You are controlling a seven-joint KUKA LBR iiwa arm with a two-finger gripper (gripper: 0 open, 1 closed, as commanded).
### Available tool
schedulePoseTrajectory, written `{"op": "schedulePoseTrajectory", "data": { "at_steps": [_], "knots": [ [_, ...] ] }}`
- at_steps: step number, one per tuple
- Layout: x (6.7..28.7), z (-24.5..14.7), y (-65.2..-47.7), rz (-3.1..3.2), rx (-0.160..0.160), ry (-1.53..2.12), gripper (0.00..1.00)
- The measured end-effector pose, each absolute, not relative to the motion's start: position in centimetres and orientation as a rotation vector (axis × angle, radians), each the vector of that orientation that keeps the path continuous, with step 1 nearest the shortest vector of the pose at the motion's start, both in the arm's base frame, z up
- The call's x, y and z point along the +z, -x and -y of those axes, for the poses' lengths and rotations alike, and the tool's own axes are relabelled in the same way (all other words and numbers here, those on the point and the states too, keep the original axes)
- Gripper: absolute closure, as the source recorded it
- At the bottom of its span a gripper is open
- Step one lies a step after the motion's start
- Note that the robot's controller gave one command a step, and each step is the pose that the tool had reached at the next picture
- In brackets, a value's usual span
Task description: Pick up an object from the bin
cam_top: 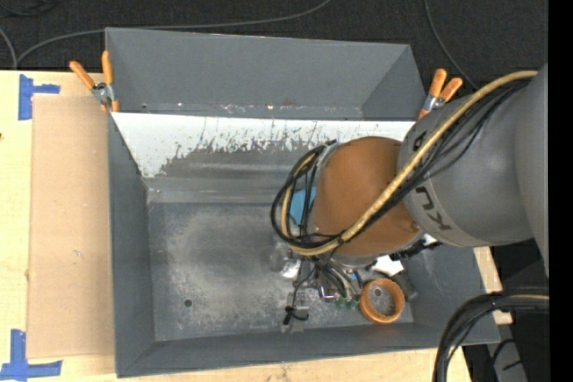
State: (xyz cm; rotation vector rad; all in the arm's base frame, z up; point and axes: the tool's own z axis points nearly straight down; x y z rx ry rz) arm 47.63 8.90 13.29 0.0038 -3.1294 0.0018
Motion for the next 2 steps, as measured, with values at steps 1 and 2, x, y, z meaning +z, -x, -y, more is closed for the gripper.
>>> {"op": "schedulePoseTrajectory", "data": {
  "at_steps": [1, 2],
  "knots": [
    [13.7, -8.8, -47.8, 3.137, 0.000, 0.004, 0.00],
    [6.8, -1.1, -54.5, 3.107, 0.001, -0.405, 0.00]
  ]
}}
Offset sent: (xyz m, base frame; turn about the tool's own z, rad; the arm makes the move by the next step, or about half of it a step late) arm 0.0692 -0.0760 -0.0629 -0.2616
